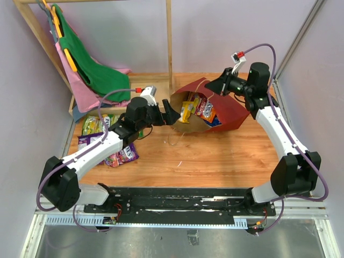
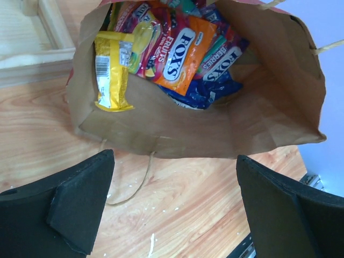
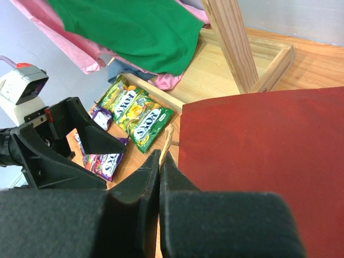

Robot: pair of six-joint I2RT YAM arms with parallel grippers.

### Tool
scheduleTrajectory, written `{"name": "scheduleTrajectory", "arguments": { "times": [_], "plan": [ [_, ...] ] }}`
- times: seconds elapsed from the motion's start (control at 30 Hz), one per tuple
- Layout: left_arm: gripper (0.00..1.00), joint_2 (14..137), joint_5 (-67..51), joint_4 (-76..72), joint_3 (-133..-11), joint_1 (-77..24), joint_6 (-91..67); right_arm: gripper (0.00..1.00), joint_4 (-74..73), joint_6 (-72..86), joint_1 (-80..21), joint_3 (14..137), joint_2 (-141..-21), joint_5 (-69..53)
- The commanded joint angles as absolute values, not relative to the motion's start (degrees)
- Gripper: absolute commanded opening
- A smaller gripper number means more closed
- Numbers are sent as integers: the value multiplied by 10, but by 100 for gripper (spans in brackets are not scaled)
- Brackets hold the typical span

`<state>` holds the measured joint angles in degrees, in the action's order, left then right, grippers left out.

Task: Take the snacks out of the paper bag
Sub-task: Take out the snack from the paper bag.

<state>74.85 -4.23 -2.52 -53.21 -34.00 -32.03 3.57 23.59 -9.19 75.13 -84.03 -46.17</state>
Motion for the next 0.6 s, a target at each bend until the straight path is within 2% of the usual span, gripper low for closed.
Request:
{"name": "scheduleTrajectory", "arguments": {
  "times": [0.0,0.33,0.57],
  "plan": [
    [100,747,-55,-101,-511,-352,-341,1,79,261,-89,759,-839,-492],
    [100,847,-50,-199,-517,-394,-364,1,94,274,-89,754,-830,-498],
    [100,939,32,-255,-530,-404,-360,1,150,321,-89,728,-820,-504]
  ]
}}
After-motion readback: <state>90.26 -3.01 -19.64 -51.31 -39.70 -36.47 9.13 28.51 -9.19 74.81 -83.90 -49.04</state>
